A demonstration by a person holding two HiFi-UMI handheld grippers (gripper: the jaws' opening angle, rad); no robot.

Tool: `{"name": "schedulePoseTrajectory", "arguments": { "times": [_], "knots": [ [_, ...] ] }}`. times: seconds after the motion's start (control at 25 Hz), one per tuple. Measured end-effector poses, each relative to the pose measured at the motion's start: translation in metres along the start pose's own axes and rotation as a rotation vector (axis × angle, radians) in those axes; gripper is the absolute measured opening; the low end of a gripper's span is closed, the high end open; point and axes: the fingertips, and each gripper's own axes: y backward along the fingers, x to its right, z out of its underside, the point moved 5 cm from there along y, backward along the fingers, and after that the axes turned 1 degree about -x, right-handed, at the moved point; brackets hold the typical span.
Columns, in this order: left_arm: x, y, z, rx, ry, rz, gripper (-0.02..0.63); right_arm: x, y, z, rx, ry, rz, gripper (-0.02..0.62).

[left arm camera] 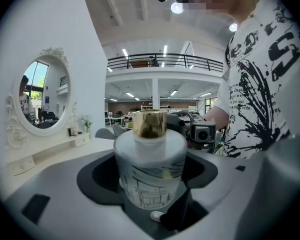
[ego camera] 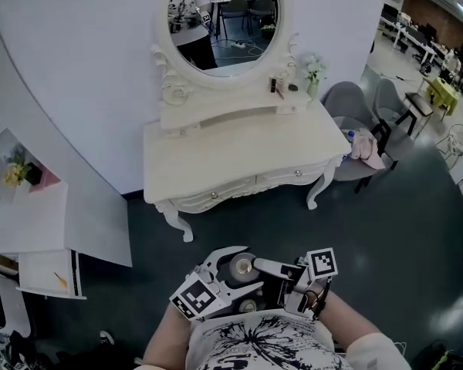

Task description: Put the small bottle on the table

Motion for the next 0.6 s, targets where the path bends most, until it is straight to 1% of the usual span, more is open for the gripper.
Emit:
{"name": "schedulePoseTrajectory", "arguments": {
  "times": [0.12,0.28,0.6],
  "knots": [
    [-0.027,-0.012,0.002,-0.009,0.013,-0.021,0.35,0.006,-0.007,-0.029,-0.022,-0.015,-0.002,0.37],
    [-0.067,-0.037,-0.001,-0.015,0.03,-0.065,0.35,0.01,-0.009,-0.08,-0.066,-0.024,-0.002,0.37],
    [-0.155,-0.107,-0.026,-0.024,0.057,-0.18,0.35,0.001,-0.001,-0.201,-0.18,-0.035,-0.007,0.37]
  ]
}}
